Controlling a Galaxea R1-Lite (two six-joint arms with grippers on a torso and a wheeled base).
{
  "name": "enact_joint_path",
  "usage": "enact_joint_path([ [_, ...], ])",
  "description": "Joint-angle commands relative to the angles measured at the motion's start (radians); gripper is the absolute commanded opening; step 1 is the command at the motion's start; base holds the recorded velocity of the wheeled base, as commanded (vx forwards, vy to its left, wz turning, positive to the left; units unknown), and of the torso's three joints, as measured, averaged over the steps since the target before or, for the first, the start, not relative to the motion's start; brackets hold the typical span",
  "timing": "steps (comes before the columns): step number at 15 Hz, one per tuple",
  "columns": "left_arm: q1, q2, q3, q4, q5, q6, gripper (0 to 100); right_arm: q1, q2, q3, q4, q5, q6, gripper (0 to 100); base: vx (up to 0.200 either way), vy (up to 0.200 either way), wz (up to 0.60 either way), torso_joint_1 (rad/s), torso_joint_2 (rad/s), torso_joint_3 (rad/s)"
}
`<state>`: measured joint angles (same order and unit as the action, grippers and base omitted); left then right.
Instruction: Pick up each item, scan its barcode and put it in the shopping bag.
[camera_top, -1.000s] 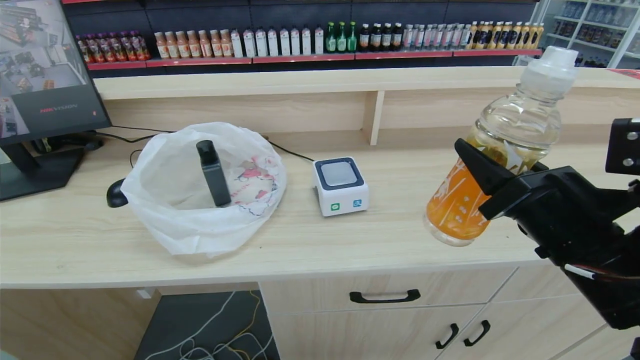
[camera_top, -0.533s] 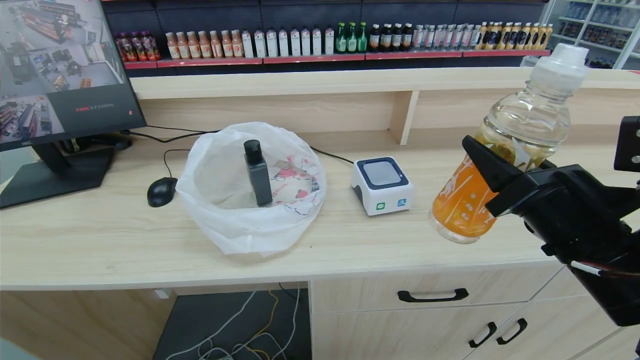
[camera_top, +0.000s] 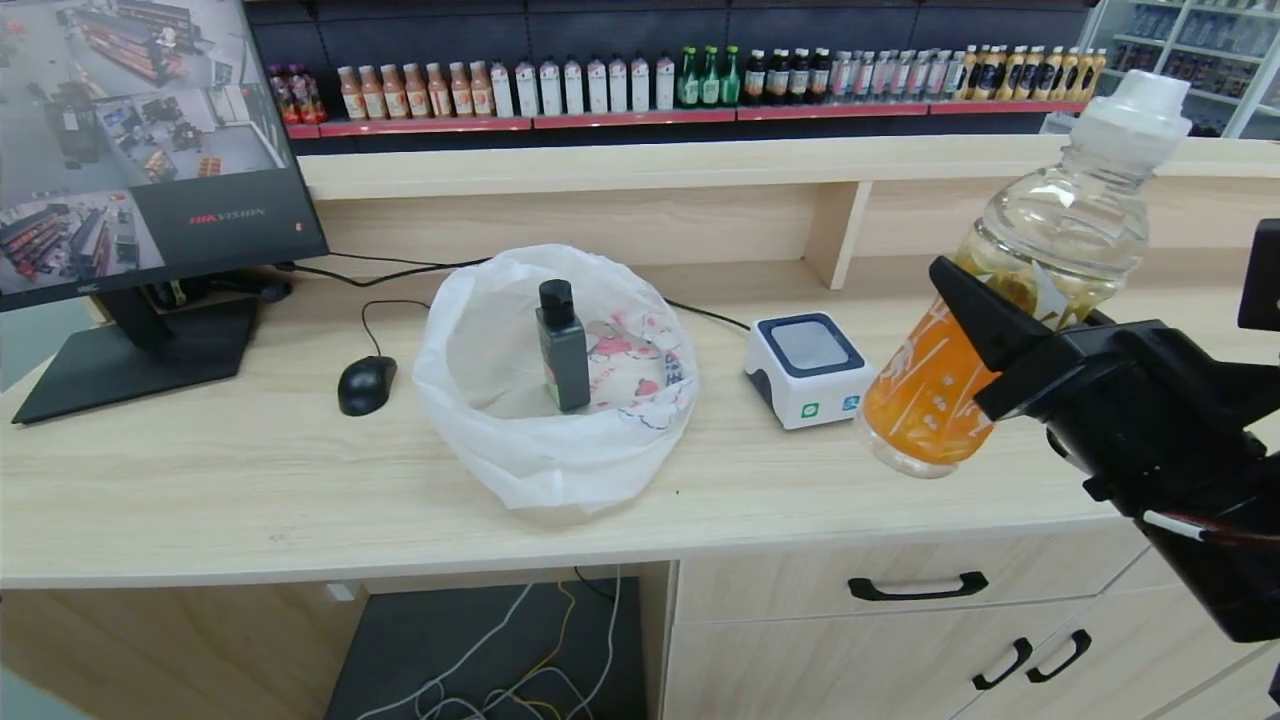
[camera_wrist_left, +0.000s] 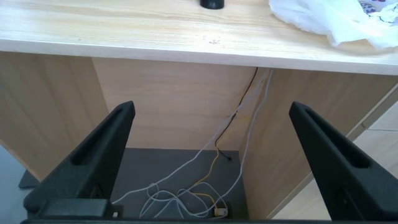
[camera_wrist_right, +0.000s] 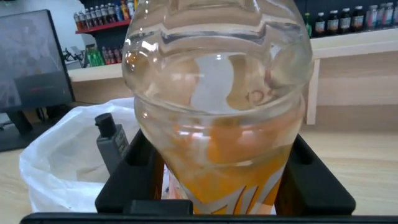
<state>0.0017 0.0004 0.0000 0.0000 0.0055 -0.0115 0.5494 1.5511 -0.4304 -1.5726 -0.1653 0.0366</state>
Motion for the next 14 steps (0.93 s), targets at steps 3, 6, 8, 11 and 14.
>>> enact_joint_path([
  [3,0.0,0.0,0.0,0.0,0.001,-0.001,100,-0.002,0.144,-0.215,0.002,-0.006,0.124,0,0.0,0.0,0.0,0.0,0.0,0.0],
  [6,0.0,0.0,0.0,0.0,0.001,-0.001,100,-0.002,0.264,-0.409,0.011,-0.04,0.24,0,0.0,0.0,0.0,0.0,0.0,0.0],
  [8,0.0,0.0,0.0,0.0,0.001,-0.001,100,0.0,0.304,-0.488,0.08,-0.132,0.356,0,0.0,0.0,0.0,0.0,0.0,0.0],
  [11,0.0,0.0,0.0,0.0,0.001,-0.001,100,-0.019,0.365,-0.623,0.19,-0.229,0.508,0,0.0,0.0,0.0,0.0,0.0,0.0],
  [14,0.0,0.0,0.0,0.0,0.001,-0.001,100,-0.054,0.408,-0.72,0.232,-0.232,0.586,0,0.0,0.0,0.0,0.0,0.0,0.0],
])
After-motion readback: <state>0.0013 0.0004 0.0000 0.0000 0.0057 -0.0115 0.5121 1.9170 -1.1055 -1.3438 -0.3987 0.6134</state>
